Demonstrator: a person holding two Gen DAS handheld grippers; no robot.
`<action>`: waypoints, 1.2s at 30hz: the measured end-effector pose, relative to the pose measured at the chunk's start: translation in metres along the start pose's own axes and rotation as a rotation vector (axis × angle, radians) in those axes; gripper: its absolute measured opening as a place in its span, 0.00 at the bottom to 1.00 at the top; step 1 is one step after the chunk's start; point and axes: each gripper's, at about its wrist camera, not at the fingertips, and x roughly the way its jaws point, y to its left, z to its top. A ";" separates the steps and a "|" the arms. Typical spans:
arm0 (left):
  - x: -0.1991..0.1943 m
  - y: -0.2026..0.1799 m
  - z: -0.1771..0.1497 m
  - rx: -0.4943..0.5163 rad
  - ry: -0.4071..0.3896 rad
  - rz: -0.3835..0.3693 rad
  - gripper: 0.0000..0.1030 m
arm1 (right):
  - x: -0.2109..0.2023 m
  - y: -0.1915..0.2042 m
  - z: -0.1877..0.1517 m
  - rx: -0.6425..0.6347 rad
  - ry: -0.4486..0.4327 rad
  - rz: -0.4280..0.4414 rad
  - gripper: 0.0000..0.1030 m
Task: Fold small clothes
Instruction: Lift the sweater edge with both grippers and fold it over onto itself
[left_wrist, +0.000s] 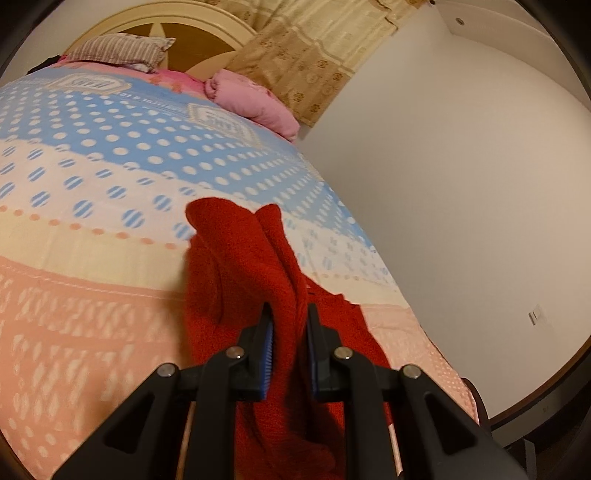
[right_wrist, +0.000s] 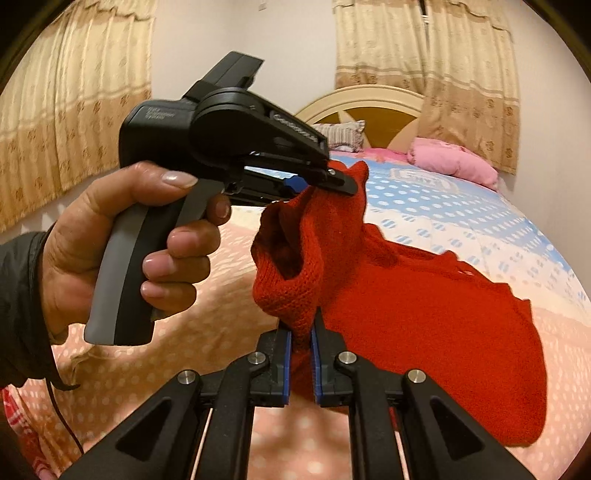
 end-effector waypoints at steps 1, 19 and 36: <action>0.003 -0.004 0.000 0.003 0.001 -0.003 0.15 | -0.003 -0.005 -0.001 0.012 -0.005 -0.003 0.08; 0.057 -0.075 -0.003 0.085 0.093 -0.059 0.15 | -0.048 -0.075 -0.034 0.214 -0.051 -0.044 0.08; 0.132 -0.128 -0.039 0.211 0.227 -0.028 0.15 | -0.071 -0.135 -0.076 0.396 0.002 -0.081 0.08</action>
